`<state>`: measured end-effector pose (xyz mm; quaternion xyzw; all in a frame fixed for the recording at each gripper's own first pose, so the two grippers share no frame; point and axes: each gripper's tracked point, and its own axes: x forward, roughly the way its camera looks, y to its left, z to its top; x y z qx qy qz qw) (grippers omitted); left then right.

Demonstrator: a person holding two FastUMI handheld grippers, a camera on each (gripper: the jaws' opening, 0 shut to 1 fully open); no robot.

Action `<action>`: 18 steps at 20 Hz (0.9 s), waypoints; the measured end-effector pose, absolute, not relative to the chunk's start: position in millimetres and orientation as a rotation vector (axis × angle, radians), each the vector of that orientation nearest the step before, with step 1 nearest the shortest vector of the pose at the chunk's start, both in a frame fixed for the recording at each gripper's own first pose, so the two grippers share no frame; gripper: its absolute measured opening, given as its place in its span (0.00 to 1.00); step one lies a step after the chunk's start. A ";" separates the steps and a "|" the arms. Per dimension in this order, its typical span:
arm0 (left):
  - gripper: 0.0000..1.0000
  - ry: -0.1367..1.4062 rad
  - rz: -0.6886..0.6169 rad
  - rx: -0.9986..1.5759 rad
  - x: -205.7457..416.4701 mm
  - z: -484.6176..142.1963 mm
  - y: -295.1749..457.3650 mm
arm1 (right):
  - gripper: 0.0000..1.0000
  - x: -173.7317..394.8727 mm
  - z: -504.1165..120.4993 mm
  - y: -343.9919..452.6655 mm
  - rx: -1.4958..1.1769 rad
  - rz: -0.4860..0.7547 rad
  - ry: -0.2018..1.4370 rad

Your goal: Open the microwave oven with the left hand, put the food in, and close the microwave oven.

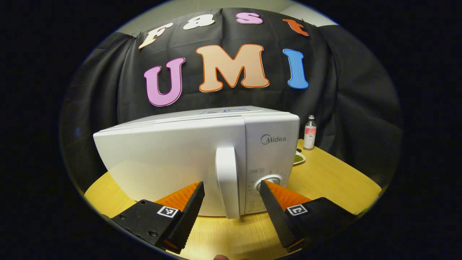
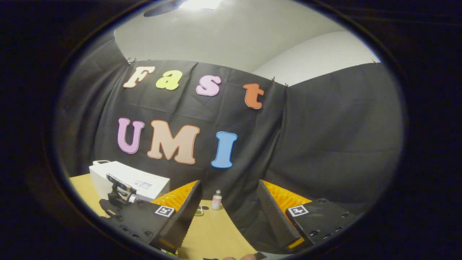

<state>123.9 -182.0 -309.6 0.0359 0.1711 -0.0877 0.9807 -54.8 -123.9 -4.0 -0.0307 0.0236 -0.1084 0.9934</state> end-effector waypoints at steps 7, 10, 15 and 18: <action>0.17 0.345 -0.149 0.079 128.1 -310.8 -180.9 | 0.97 -54.6 -6.5 -126.8 -0.064 -0.218 0.059; 0.07 0.378 -0.177 0.067 125.5 -312.7 -182.0 | 0.97 -52.8 -7.7 -126.6 -0.042 -0.213 0.060; 0.03 0.399 -0.204 0.078 125.8 -311.3 -183.1 | 0.97 -48.8 -9.5 -115.0 0.009 -0.182 0.049; 0.02 0.436 -0.237 0.060 122.6 -312.1 -182.5 | 0.97 -48.9 -11.3 -110.9 0.020 -0.174 0.045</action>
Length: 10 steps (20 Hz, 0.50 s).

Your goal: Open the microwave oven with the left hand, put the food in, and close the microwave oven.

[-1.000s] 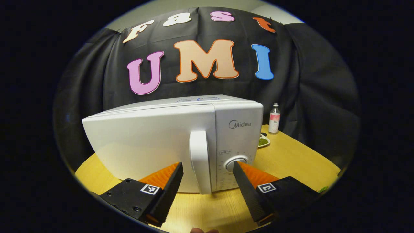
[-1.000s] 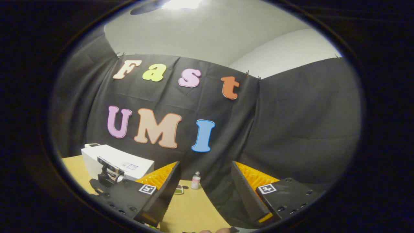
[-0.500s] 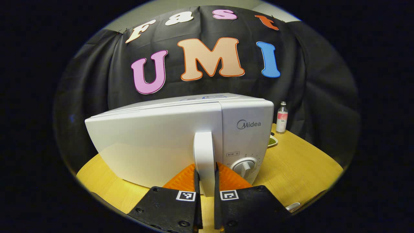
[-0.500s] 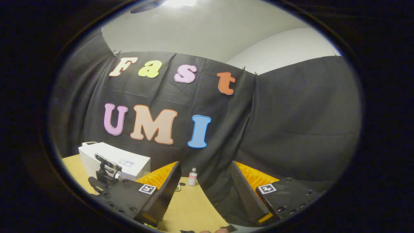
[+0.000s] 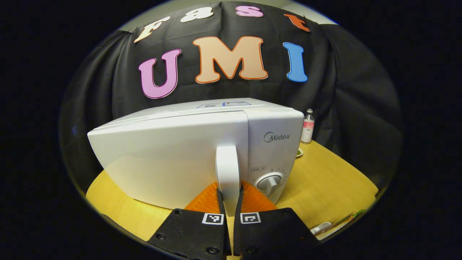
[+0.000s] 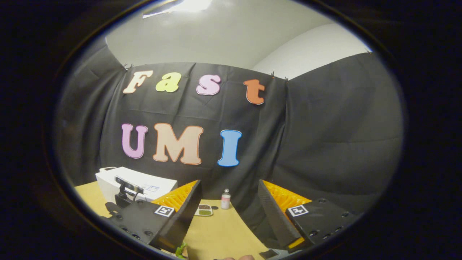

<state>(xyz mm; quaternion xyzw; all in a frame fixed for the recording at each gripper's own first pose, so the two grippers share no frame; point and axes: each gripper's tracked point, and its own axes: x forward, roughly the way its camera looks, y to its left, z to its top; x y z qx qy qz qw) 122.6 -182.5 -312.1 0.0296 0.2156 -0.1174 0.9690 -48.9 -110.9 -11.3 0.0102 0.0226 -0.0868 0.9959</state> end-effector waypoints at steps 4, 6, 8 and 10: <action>0.02 0.499 -0.233 0.057 112.4 -316.8 -178.7 | 0.97 -46.2 -21.9 -107.0 0.058 -0.168 0.072; 0.03 0.467 -0.232 0.036 88.3 -309.2 -172.8 | 0.97 -44.7 -23.1 -105.0 0.070 -0.169 0.071; 0.02 0.460 -0.255 0.092 57.2 -306.2 -159.2 | 0.97 -39.8 -25.7 -100.4 0.091 -0.167 0.074; 0.02 0.473 -0.264 0.060 27.4 -305.2 -141.7 | 0.98 -34.4 -34.3 -87.2 0.121 -0.140 0.096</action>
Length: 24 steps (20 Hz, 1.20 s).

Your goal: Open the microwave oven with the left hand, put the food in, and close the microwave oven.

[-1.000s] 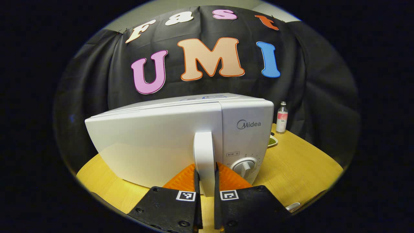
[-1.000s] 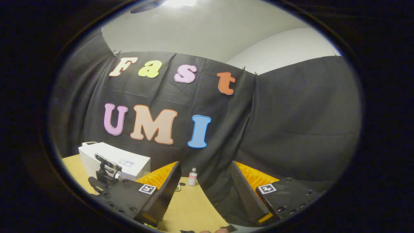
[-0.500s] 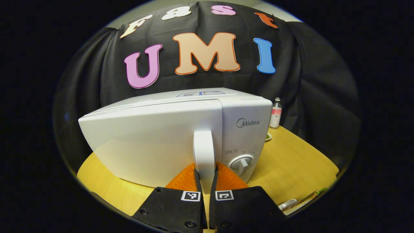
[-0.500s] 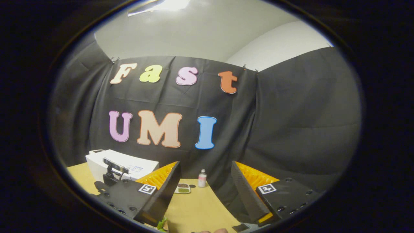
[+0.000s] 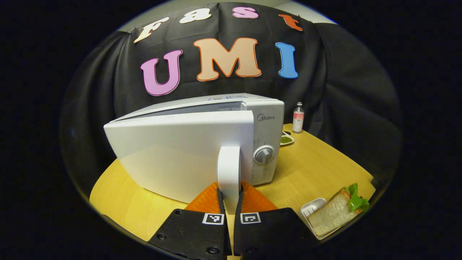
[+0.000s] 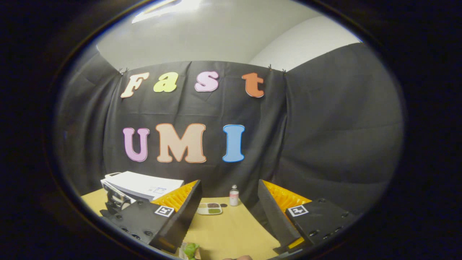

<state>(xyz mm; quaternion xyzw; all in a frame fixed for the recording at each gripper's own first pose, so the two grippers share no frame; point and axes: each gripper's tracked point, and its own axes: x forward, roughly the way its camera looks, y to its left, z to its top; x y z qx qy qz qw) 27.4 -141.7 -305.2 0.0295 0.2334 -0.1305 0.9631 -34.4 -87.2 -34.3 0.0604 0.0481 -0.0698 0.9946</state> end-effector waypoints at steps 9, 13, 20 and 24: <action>0.02 0.529 -0.193 0.037 -59.8 -299.0 -51.4 | 0.97 -24.4 -45.7 -10.5 0.122 0.025 0.149; 0.02 0.534 -0.135 0.031 -83.2 -296.4 -11.4 | 0.96 -29.4 -43.3 26.3 0.126 0.079 0.159; 0.02 0.534 -0.030 0.027 -106.6 -295.9 80.0 | 0.97 -56.9 -41.7 72.6 0.109 0.095 0.175; 0.02 0.521 -0.083 0.014 -108.9 -294.3 106.2 | 0.97 -72.7 -49.0 93.8 0.066 0.099 0.190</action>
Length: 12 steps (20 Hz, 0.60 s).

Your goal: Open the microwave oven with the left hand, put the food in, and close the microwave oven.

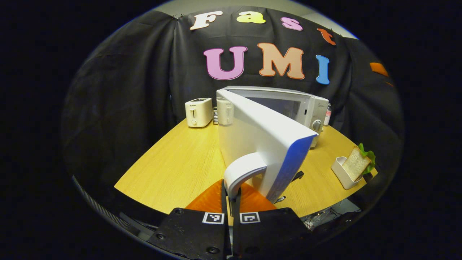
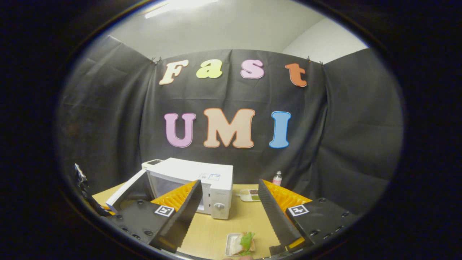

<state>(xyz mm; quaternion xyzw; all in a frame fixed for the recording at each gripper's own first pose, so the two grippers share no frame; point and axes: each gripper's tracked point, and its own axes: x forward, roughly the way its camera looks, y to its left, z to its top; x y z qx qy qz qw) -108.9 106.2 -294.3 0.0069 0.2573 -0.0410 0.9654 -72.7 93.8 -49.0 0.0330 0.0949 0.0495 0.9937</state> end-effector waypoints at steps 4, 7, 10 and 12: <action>0.04 0.522 -0.112 -0.021 -110.4 -297.7 117.8 | 0.97 -80.7 -49.2 100.0 0.056 0.090 0.194; 0.16 0.509 -0.093 -0.028 -108.7 -296.8 125.6 | 0.97 -83.9 -57.3 98.4 0.059 0.084 0.217; 0.62 0.513 -0.057 -0.036 -109.3 -298.6 135.6 | 0.97 -87.0 -64.8 93.1 0.035 0.073 0.231; 0.86 0.522 -0.041 -0.041 -110.5 -299.5 136.1 | 0.97 -88.8 -70.3 90.4 0.027 0.068 0.239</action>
